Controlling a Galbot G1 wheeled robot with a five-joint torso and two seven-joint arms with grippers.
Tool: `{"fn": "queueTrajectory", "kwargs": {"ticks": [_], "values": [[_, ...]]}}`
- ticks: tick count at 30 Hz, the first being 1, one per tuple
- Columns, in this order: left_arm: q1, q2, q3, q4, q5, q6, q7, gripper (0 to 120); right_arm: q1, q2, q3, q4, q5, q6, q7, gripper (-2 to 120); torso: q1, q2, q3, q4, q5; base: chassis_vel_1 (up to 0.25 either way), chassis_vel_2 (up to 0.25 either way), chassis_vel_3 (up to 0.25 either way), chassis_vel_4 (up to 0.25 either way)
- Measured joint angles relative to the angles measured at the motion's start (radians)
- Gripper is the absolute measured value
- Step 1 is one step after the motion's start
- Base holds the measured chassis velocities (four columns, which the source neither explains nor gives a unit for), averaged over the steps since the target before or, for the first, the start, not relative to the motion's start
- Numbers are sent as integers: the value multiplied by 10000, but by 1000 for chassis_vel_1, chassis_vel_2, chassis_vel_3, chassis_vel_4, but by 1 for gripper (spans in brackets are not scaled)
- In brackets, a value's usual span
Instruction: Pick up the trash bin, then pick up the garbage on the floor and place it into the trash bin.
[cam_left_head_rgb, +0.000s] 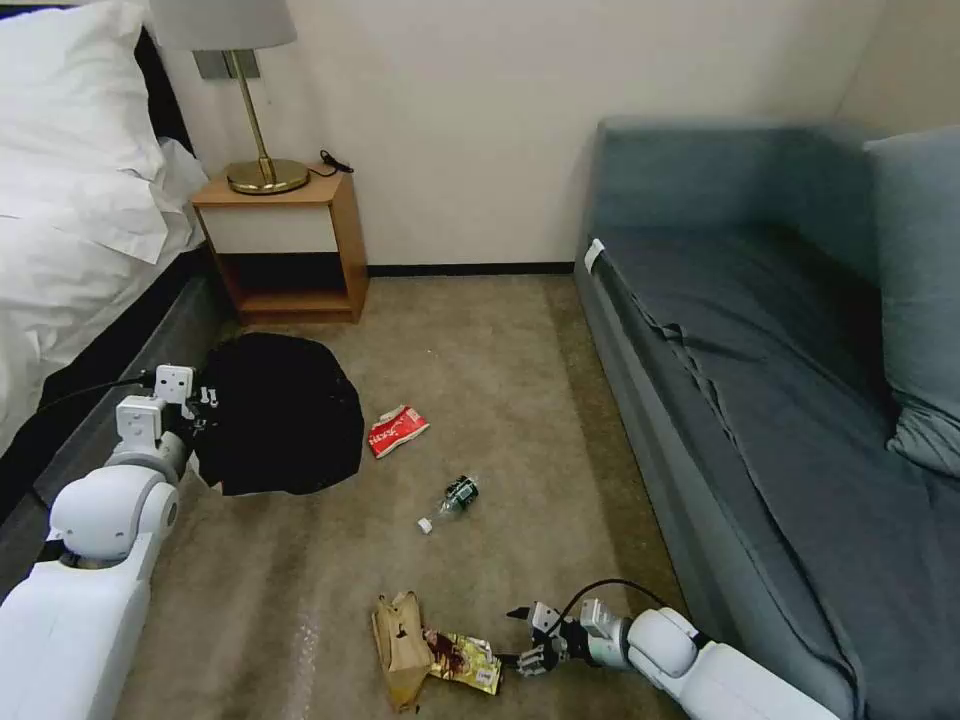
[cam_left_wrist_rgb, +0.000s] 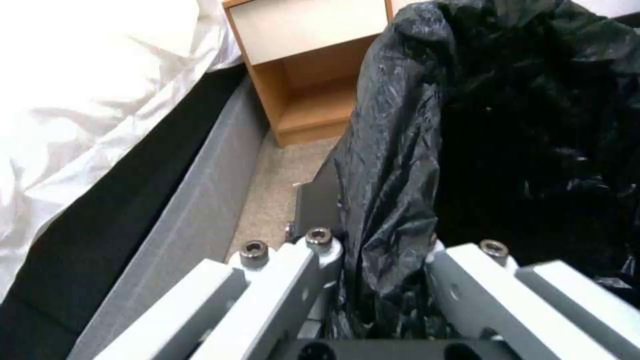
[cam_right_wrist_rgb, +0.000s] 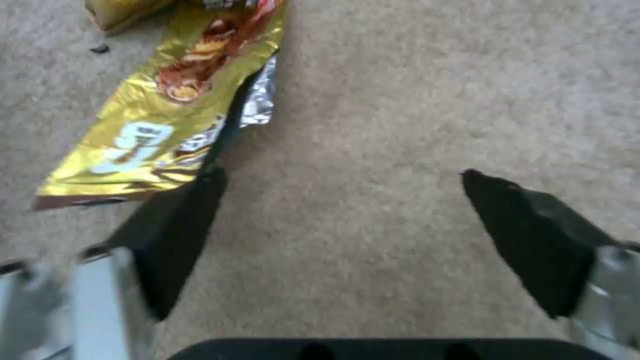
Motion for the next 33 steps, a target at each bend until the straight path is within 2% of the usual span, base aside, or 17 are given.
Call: {"fn": "queueTrajectory", "kwargs": {"ticks": [3,21,33], "values": [[34,0,-5,-21,3,-8,6,4,-24,210,8,-200,-148,69,-16,99,0,0,0,0,0,0,0,0,0],[1,-16,4,86,20,-164,37,4,-135,500,122,-561,-294,221,-106,99,0,0,0,0,0,0,0,0,0],[-46,23,7,115,-3,-165,38,4,-166,834,175,-904,-308,446,-294,54,0,1,0,-1,-1,0,0,0,0]]}}
